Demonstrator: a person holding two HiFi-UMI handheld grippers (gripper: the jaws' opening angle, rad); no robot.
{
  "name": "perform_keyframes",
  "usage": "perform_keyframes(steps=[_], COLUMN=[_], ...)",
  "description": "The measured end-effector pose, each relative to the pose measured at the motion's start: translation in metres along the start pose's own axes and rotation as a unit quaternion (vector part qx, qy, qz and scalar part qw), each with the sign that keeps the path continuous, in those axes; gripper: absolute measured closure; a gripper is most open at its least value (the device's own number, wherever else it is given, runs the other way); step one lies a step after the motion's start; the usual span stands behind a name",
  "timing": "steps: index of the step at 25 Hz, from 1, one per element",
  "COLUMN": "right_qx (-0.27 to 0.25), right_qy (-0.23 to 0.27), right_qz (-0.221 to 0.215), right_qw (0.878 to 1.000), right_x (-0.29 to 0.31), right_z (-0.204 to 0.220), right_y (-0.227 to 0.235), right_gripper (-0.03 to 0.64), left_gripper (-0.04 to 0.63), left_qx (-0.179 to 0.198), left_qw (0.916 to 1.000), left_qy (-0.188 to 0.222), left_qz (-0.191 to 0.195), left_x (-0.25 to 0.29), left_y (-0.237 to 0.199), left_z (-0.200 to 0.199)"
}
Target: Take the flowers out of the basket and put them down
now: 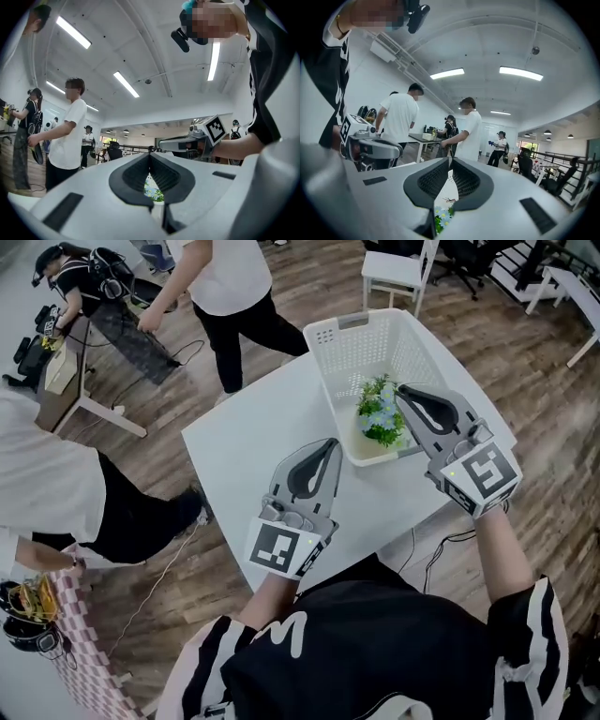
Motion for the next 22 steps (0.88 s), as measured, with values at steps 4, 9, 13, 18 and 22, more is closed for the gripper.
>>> perform_keyframes(steps=[4, 9, 13, 18, 22], right_qx=[0.012, 0.022, 0.03, -0.026, -0.018], right_qy=[-0.033, -0.099, -0.164, -0.257, -0.292], right_qz=[-0.038, -0.127, -0.187, -0.217, -0.237], right_qw=[0.999, 0.987, 0.968, 0.941, 0.926], right_x=[0.02, 0.05, 0.064, 0.072, 0.078], right_z=[0.006, 0.021, 0.041, 0.083, 0.093], right_y=[0.008, 0.007, -0.003, -0.013, -0.013], right_gripper=[0.597, 0.597, 0.597, 0.597, 0.597], left_gripper=[0.592, 0.592, 0.592, 0.592, 0.592], left_qx=[0.003, -0.005, -0.008, -0.004, -0.006], left_qw=[1.0, 0.9996, 0.9991, 0.9986, 0.998], left_qy=[0.001, 0.004, 0.004, 0.0, -0.002], left_qz=[-0.006, -0.027, -0.042, -0.053, -0.062], left_x=[-0.001, -0.006, -0.01, -0.015, -0.018], left_y=[-0.001, -0.008, -0.013, -0.02, -0.026], left_z=[-0.003, -0.005, -0.006, 0.001, 0.0])
Point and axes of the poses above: the fingertips, and each gripper's own axes: x forward along the fingers, y to its right, z out of its underside, the point moved 2 cm from there along -x, backward along the fingers, and after that the axes turned 13 degrees about x, right-handed, at the moved point
